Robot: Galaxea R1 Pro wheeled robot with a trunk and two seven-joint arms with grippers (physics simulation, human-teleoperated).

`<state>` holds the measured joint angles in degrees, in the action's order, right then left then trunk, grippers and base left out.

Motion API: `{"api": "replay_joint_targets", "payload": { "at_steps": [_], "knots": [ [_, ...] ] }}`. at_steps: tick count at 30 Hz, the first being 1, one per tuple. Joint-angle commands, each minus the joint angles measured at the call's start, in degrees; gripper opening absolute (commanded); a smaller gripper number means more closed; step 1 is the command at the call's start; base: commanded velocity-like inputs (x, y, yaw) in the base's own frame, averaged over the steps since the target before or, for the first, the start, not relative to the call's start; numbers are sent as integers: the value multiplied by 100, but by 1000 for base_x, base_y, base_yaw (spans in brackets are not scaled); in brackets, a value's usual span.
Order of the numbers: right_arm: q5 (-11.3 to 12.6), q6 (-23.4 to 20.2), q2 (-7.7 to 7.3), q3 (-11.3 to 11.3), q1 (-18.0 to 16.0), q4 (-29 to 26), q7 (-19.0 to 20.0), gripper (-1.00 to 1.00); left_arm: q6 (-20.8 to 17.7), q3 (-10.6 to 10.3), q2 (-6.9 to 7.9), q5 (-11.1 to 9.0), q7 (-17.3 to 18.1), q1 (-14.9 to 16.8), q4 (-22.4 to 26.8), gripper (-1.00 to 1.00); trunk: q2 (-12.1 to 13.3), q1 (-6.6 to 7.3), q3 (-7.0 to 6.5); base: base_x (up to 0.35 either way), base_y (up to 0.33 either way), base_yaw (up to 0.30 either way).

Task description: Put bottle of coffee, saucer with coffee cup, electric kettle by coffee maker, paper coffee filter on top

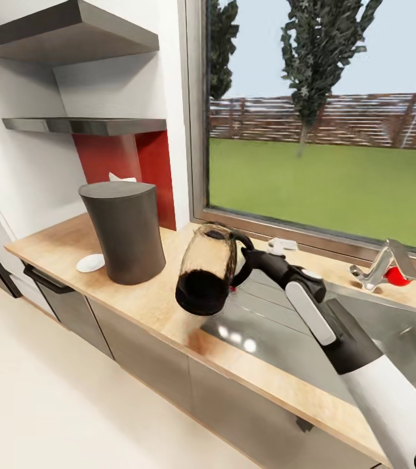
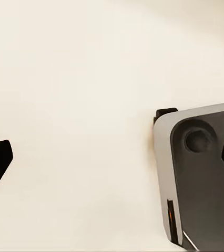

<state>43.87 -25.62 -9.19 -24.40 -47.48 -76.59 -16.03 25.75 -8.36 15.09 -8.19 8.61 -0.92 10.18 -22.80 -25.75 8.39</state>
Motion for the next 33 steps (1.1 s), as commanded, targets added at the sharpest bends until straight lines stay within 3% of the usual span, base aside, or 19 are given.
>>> {"api": "replay_joint_targets", "payload": {
  "at_steps": [1,3,9,11,16,20,23,33],
  "knots": [
    [45,-9,42,-14,-7,-94,-175,-100,8,-41,33,-60,86,0,8,100,-12,-4,11,0,0,0],
    [-60,-12,119,-13,-8,-225,-386,-100,17,-37,92,-56,303,7,10,100,-12,-4,11,0,0,0],
    [-706,-6,313,-17,-8,-322,-1187,-100,40,-34,363,-59,1121,13,5,100,-12,-4,11,0,0,0],
    [-1057,9,381,-38,-7,-293,-1654,-100,43,-34,420,-54,1381,11,4,100,-12,-4,11,0,0,0],
    [-1582,83,445,-68,-7,-266,-2657,-100,63,-9,482,-74,1584,9,17,100,-12,-4,11,0,0,0],
    [-1684,212,509,-80,-7,-243,-3549,-100,51,21,472,-118,1609,12,50,100,-12,-4,11,0,112,0],
    [-1688,250,520,-82,-2,-218,-3960,-100,46,26,459,-133,1609,16,60,100,-12,-4,11,0,263,0],
    [-1666,256,526,-168,73,-223,-4117,-100,11,56,459,-233,1502,23,56,100,-12,-4,11,116,292,0]
  ]
}}
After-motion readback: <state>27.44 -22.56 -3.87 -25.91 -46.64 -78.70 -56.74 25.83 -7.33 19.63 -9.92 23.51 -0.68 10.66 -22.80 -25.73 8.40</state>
